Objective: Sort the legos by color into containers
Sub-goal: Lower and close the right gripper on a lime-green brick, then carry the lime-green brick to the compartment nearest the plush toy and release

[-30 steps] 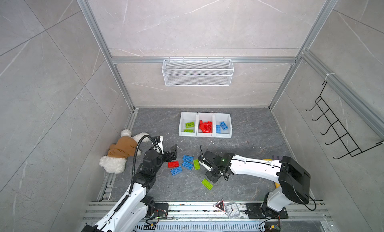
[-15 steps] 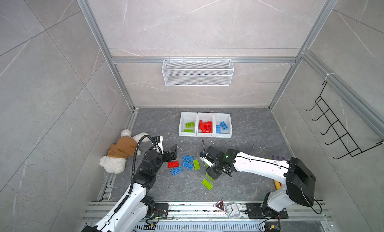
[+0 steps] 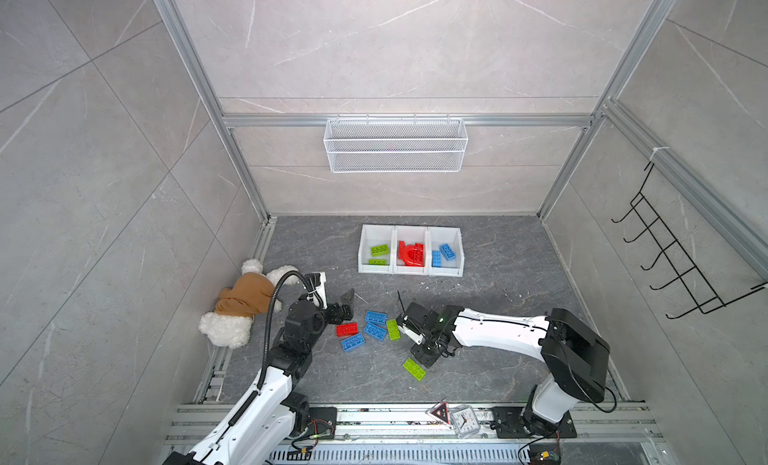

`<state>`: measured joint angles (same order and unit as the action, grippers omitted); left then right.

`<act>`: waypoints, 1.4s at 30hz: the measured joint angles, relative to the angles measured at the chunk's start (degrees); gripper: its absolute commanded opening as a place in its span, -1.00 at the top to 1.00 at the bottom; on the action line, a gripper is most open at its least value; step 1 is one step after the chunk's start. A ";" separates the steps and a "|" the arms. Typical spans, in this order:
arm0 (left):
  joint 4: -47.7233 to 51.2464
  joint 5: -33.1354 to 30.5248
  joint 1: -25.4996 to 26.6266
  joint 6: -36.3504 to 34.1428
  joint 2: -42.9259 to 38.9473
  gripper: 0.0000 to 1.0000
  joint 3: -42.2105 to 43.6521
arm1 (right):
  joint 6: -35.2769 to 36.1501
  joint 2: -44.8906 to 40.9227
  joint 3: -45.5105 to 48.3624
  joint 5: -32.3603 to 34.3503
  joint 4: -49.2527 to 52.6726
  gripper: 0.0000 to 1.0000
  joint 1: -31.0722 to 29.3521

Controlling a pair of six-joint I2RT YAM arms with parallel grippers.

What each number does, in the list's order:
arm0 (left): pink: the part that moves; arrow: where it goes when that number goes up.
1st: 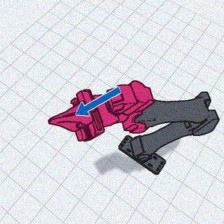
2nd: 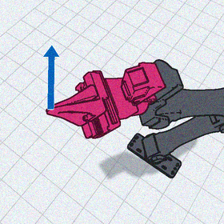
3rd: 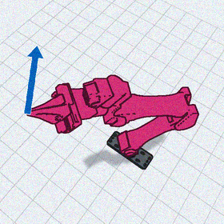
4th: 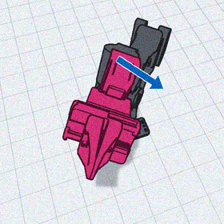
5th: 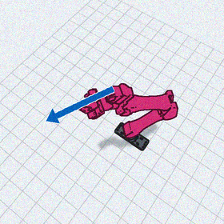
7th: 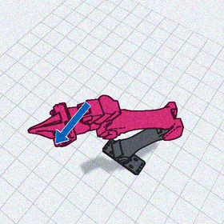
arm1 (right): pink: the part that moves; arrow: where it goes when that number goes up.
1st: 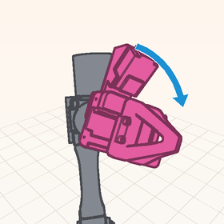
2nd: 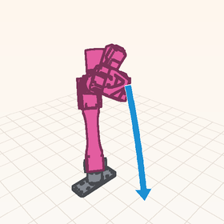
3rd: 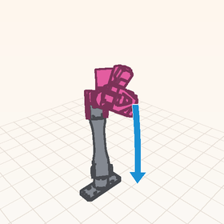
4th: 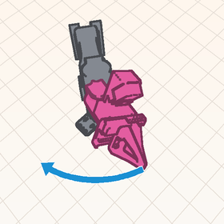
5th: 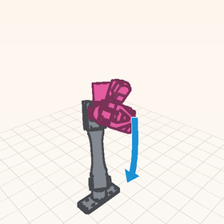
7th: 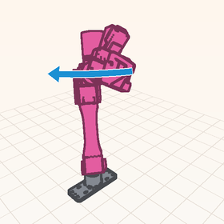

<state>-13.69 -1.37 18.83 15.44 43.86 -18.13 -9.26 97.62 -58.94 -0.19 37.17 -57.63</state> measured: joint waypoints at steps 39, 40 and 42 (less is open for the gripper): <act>-0.28 0.20 0.00 0.02 1.64 -0.99 0.00 | 6.10 16.15 -35.12 -7.85 -14.23 0.48 13.94; -0.31 0.20 0.00 0.02 1.88 -0.99 0.00 | 6.10 18.45 -37.35 -7.82 -14.78 0.48 14.34; -0.37 0.20 0.00 0.02 2.19 -0.99 0.00 | 6.03 22.77 -41.62 -7.61 -15.67 0.48 15.15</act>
<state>-14.06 -1.17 18.83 15.46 46.04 -18.13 -3.22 120.40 -100.55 -7.79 21.50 -42.48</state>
